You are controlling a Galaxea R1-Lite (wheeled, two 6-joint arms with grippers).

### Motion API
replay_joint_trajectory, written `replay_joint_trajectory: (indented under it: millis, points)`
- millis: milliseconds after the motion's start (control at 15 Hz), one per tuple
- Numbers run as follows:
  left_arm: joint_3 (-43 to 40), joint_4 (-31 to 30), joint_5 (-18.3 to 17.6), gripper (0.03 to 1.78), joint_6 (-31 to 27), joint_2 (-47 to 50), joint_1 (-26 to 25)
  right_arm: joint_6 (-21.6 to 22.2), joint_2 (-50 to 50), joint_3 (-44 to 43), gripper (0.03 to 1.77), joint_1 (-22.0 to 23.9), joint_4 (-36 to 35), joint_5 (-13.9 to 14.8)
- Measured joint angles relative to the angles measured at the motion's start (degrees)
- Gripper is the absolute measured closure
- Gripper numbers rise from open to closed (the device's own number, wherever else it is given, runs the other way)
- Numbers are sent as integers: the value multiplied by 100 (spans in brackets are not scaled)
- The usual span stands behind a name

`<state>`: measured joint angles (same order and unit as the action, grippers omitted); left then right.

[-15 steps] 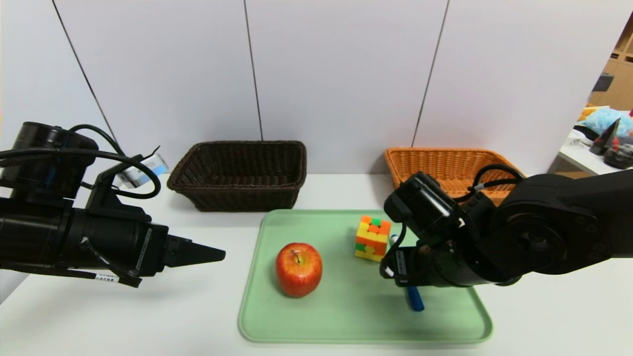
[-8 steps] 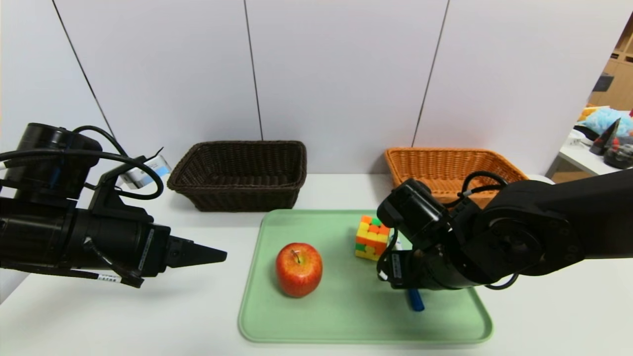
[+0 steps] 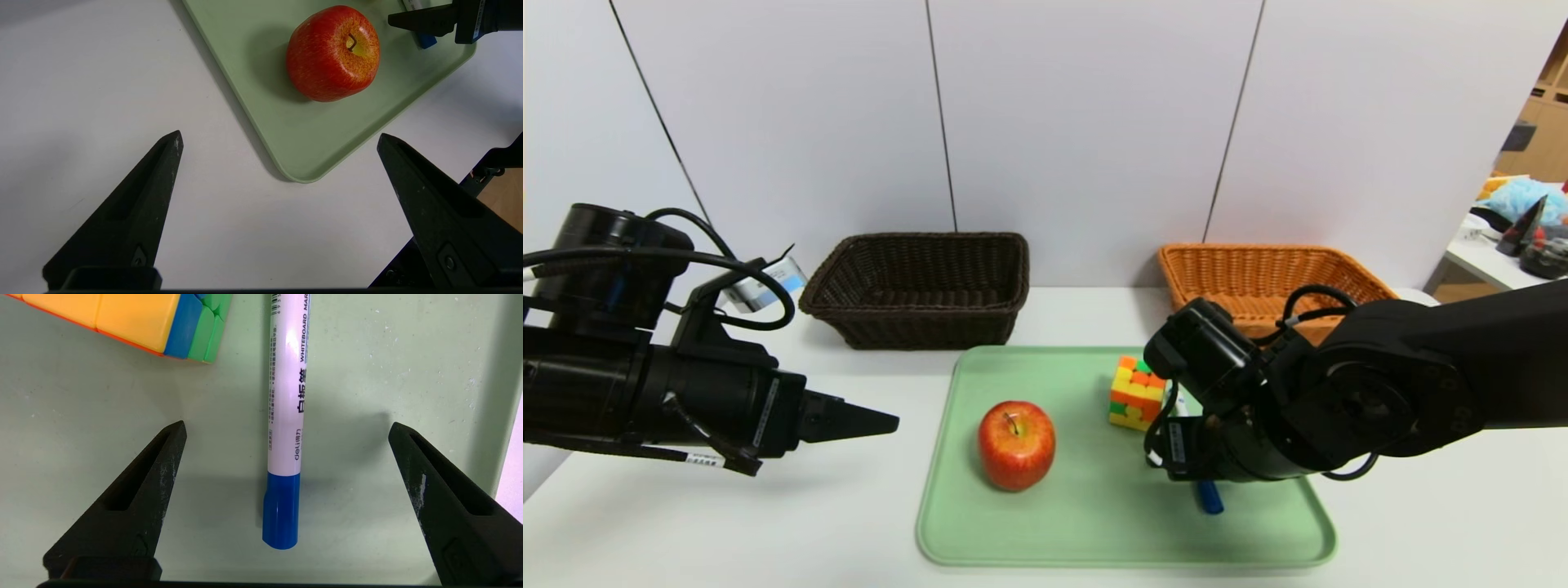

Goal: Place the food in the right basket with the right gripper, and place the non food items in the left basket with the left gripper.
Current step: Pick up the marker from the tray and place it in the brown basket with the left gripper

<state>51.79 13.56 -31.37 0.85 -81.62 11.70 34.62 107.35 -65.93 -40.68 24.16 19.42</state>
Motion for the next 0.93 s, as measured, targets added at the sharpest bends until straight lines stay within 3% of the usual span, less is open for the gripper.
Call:
replay_joint_trajectory:
  millis: [267,467,533,600,933]
  points:
    - [-2,0,0,12,2,0,20,2,17,16,70,0,6,15]
    - [-9,2,-2,12,9,0,37,2,28,27,102,0,-2,-2]
    - [-9,0,-2,12,9,2,41,11,30,30,128,0,-2,-13]
    - [-11,0,0,12,9,4,41,13,32,33,167,-2,-5,-24]
    - [-11,-2,0,12,16,13,41,22,9,38,162,-57,-21,-27]
